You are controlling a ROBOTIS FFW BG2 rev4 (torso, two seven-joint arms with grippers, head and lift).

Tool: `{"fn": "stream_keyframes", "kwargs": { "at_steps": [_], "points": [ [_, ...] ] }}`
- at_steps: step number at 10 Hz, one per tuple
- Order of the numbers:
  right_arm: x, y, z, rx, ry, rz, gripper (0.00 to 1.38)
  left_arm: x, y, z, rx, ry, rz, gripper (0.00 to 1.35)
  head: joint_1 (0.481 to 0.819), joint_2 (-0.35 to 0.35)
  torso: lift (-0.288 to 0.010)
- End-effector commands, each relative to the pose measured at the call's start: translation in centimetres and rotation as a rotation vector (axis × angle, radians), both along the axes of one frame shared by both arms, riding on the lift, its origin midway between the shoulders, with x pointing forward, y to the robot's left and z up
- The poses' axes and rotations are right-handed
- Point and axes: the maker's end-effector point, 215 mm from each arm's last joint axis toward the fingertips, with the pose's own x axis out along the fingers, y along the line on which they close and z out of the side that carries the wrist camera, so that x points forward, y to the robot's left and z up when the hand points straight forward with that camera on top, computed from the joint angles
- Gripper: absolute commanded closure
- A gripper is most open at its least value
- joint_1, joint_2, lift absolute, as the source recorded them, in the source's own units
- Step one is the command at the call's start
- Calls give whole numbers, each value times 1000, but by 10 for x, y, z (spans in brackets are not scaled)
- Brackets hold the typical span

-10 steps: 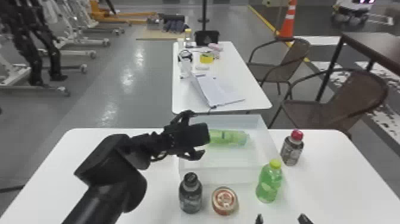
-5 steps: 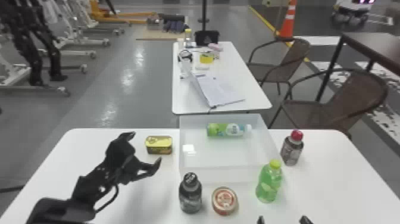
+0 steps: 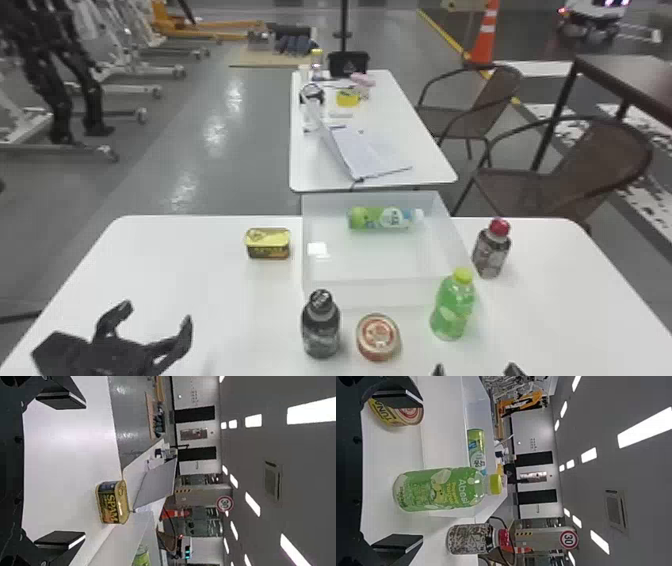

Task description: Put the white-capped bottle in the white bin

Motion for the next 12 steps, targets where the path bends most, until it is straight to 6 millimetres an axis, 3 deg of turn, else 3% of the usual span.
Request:
{"fn": "stream_keyframes", "kwargs": {
  "at_steps": [1, 5, 12],
  "points": [
    [-1, 0, -1, 0, 3, 0, 104, -21, 17, -6, -23, -9, 46, 144, 549, 0, -100],
    [-3, -1, -1, -1, 4, 0, 104, -45, 28, -17, -37, 3, 72, 142, 549, 0, -100],
    [-10, -4, 0, -5, 6, -6, 104, -48, 32, -20, -48, 5, 82, 144, 549, 0, -100]
  ]
}}
